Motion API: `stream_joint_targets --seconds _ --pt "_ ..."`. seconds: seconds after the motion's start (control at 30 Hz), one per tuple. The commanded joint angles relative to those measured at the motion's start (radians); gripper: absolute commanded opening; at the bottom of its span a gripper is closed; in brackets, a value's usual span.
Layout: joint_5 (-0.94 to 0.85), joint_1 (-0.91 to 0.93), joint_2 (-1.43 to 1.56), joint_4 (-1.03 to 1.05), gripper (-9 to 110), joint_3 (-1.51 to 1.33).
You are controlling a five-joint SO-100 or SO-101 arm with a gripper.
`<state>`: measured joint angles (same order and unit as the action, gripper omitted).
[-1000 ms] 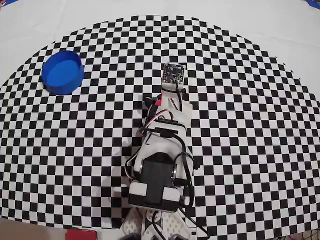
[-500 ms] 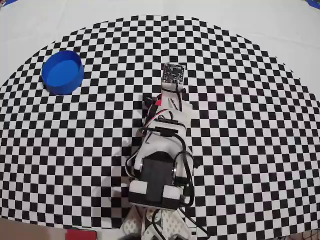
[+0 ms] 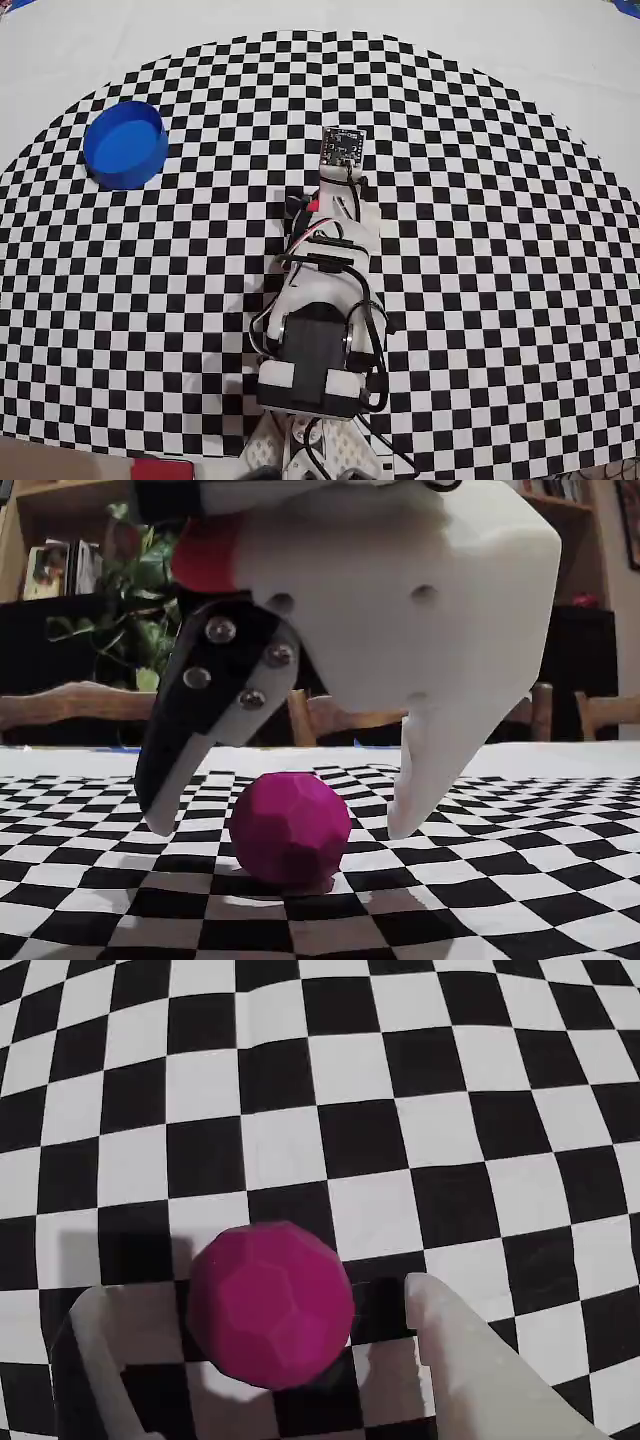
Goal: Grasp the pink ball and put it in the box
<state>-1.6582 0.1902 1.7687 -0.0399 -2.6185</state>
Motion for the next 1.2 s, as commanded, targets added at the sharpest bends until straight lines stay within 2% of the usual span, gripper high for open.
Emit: stream_joint_targets --seconds 0.0,1.17 --pt "0.011 0.000 -0.005 -0.009 34 0.037" --pt "0.011 -0.002 -0.011 -0.009 34 0.057"
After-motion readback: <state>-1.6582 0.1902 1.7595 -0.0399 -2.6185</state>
